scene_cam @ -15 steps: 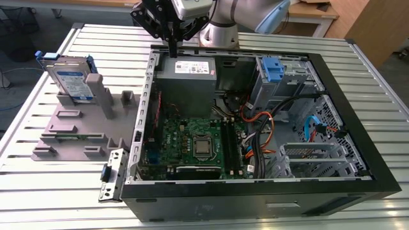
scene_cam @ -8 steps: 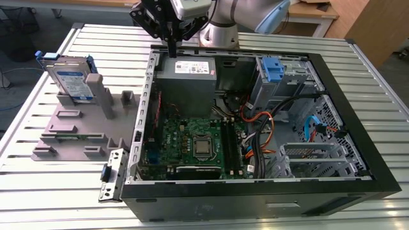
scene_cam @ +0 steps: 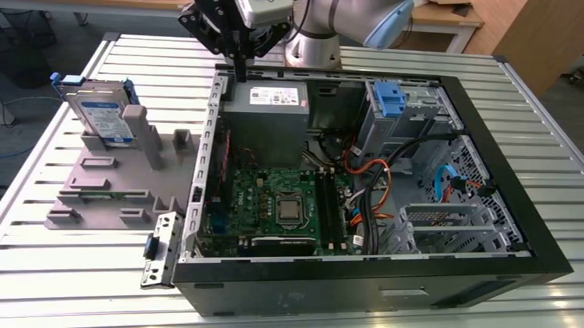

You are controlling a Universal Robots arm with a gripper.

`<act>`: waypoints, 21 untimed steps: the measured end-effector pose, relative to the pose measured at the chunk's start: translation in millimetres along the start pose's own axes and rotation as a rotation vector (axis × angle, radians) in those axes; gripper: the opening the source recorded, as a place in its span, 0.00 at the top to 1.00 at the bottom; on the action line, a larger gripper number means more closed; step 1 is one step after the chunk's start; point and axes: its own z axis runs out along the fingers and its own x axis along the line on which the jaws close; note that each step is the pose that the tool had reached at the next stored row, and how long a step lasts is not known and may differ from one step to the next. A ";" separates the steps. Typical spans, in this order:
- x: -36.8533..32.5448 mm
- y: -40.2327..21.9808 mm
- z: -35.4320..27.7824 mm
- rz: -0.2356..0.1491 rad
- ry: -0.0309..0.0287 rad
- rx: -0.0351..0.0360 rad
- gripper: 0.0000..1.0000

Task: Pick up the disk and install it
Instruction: 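Reach for the disk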

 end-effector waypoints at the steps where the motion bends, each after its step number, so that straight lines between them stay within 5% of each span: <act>1: 1.0 -0.1 -0.1 0.000 0.0001 0.0001 0.89; 21: 9.4 -0.7 -0.3 0.000 0.0000 0.0001 0.89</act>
